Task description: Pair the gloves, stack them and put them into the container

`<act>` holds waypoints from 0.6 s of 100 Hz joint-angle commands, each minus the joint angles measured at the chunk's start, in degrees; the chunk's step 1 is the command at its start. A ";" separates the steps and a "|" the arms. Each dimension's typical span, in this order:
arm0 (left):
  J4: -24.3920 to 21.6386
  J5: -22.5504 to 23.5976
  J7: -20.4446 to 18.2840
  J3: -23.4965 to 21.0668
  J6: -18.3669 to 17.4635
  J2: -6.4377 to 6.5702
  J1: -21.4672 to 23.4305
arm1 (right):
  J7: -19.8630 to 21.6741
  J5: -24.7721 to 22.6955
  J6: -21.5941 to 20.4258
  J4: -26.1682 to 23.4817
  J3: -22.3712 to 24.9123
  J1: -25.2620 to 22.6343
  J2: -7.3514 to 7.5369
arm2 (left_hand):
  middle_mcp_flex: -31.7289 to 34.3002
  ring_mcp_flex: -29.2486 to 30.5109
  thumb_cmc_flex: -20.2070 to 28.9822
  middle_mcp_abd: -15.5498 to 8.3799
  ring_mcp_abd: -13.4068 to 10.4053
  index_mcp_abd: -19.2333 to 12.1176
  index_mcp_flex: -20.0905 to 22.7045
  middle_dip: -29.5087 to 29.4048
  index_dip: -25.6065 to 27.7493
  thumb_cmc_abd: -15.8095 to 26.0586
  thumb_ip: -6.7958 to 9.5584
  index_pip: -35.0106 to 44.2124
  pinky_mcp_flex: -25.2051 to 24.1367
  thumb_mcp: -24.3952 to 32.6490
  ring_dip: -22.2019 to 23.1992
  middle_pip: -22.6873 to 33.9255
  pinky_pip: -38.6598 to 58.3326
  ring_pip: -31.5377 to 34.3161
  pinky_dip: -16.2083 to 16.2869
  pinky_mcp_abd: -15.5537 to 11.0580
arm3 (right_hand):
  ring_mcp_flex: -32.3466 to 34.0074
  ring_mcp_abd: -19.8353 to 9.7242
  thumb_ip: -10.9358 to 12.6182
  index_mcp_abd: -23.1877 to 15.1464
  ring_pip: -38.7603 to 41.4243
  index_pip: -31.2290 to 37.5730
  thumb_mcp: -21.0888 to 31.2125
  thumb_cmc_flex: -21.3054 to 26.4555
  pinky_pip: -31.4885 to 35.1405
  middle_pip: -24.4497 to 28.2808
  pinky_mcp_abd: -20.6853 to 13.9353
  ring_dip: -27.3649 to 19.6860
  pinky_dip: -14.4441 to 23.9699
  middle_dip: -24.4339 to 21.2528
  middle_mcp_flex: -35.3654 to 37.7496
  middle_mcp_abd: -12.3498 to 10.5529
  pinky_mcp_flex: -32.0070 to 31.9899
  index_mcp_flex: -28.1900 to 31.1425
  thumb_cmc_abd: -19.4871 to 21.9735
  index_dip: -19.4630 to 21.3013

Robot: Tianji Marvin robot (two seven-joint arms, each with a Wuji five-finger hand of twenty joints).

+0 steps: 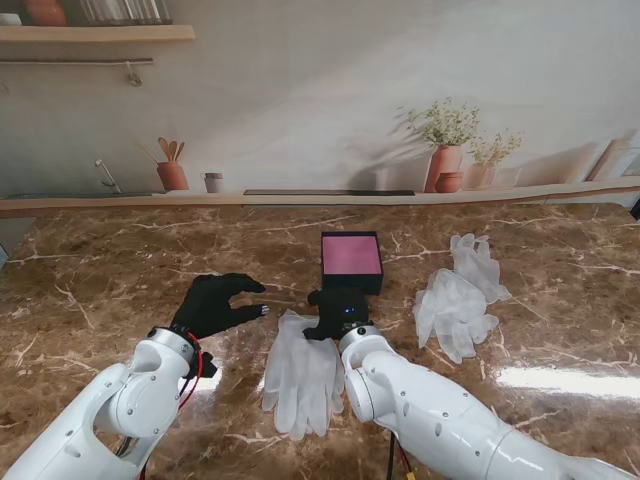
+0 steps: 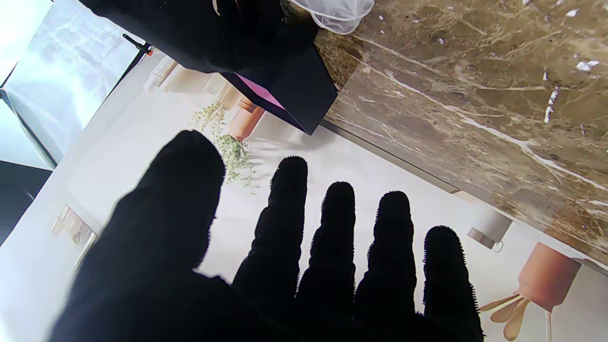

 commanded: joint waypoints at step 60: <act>0.10 0.28 0.92 0.48 -0.47 -0.30 -0.04 | -6.77 3.15 -13.26 -1.41 7.93 -6.15 0.13 | 1.92 1.71 -1.28 -1.65 -2.67 -2.79 4.13 -0.68 2.29 2.32 1.66 3.32 -1.30 -2.94 -0.89 -0.81 -0.42 -1.90 1.17 1.47 | 22.23 2.45 -14.88 -17.15 -15.87 27.32 28.49 12.40 5.87 -13.36 2.32 -13.12 -4.14 -12.55 22.49 0.12 18.00 17.59 -23.75 25.81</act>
